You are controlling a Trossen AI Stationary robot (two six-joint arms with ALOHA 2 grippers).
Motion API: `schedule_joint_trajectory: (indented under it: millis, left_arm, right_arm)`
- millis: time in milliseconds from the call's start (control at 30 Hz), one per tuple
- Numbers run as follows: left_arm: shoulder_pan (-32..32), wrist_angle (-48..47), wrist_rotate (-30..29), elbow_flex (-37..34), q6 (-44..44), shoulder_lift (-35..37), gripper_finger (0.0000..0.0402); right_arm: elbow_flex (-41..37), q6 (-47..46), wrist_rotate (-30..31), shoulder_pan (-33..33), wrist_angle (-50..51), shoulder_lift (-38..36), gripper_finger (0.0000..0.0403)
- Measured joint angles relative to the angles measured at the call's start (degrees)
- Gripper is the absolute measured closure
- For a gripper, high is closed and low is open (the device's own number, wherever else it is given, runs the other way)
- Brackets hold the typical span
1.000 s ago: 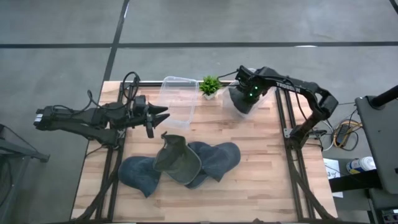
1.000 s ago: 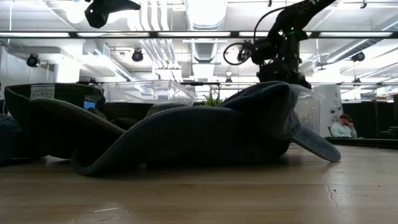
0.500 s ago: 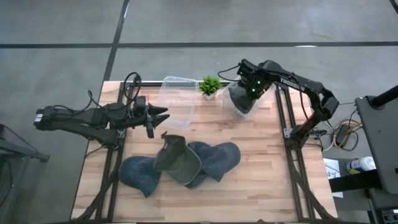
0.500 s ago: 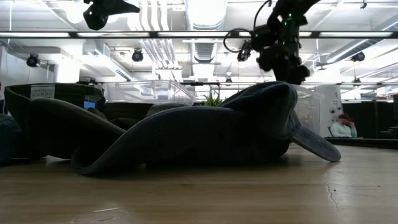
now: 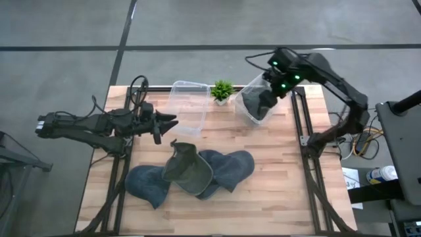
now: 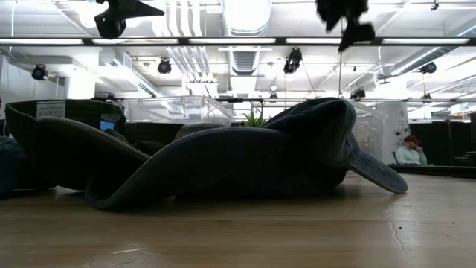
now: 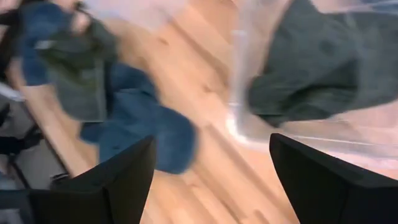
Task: Pick & Place hat
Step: Put the green cap in the right transparent bin
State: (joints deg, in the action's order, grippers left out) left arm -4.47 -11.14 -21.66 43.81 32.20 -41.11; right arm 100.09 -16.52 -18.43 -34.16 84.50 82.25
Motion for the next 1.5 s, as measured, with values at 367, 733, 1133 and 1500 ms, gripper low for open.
schedule_joint_trajectory:
  millis: [367,733,1133,1500]
  left_arm:
    - [0.0,-6.1,4.9,0.1,4.6,0.3,0.0248]
    - [0.0,-7.7,10.6,0.1,10.3,0.3,0.0248]
    - [-2.0,-27.3,16.8,0.8,26.2,-0.2,0.0248]
    - [-2.4,-37.4,32.7,5.0,37.6,-10.7,0.0248]
  right_arm:
    - [-10.5,-20.8,4.7,23.9,-25.4,-13.8,0.0097]
    - [-24.2,-23.3,15.1,38.6,-61.1,-8.9,0.0107]
    - [-23.4,-25.5,6.6,38.9,-61.0,-3.6,0.0125]
    - [-23.5,-24.5,9.4,38.9,-60.7,-4.3,0.0129]
